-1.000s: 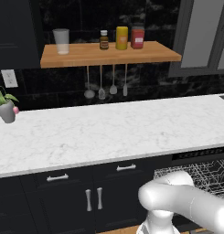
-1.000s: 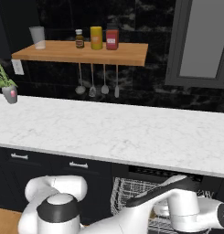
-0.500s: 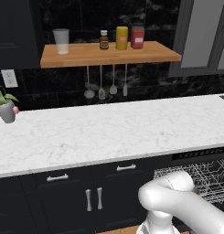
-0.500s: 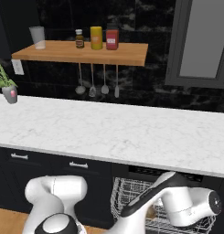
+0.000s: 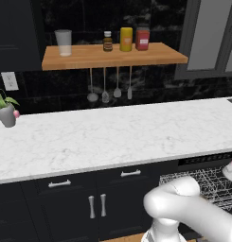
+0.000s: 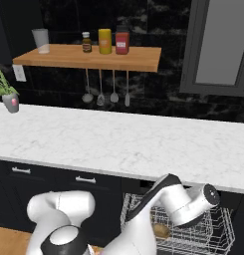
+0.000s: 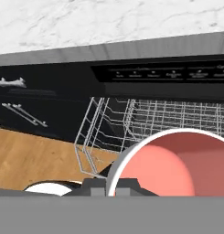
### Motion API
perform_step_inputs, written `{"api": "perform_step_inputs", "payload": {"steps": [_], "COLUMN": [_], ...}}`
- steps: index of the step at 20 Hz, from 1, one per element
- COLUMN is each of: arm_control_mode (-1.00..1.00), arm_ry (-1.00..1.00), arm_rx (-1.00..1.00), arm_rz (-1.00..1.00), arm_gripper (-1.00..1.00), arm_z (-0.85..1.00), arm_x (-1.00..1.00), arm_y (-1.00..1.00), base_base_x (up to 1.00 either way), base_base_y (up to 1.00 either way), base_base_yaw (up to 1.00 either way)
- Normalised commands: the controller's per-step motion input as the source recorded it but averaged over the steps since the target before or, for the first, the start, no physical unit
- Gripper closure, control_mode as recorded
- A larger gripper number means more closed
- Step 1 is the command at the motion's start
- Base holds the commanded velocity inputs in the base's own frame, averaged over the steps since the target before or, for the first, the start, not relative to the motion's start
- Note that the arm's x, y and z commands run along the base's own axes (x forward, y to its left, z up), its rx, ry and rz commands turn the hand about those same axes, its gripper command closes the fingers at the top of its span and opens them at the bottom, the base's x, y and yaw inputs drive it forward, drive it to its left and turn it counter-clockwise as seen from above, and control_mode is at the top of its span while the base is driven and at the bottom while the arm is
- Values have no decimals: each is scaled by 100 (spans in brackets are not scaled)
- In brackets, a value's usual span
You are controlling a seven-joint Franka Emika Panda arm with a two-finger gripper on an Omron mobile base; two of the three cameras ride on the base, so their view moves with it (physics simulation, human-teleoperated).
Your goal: Pick up the cup and bowl from the counter, place them in the dishwasher, and close the dishwasher door.
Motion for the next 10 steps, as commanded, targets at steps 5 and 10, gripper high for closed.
{"api": "perform_step_inputs", "payload": {"steps": [5, 10], "arm_control_mode": [-100, -100], "arm_ry": [37, 25], "arm_rx": [0, 0], "arm_rz": [-11, -6], "arm_gripper": [100, 100], "arm_z": [-1, -35], "arm_x": [34, 12], "arm_y": [-17, -30], "base_base_x": [0, 0], "base_base_y": [0, 0], "base_base_yaw": [0, 0]}}
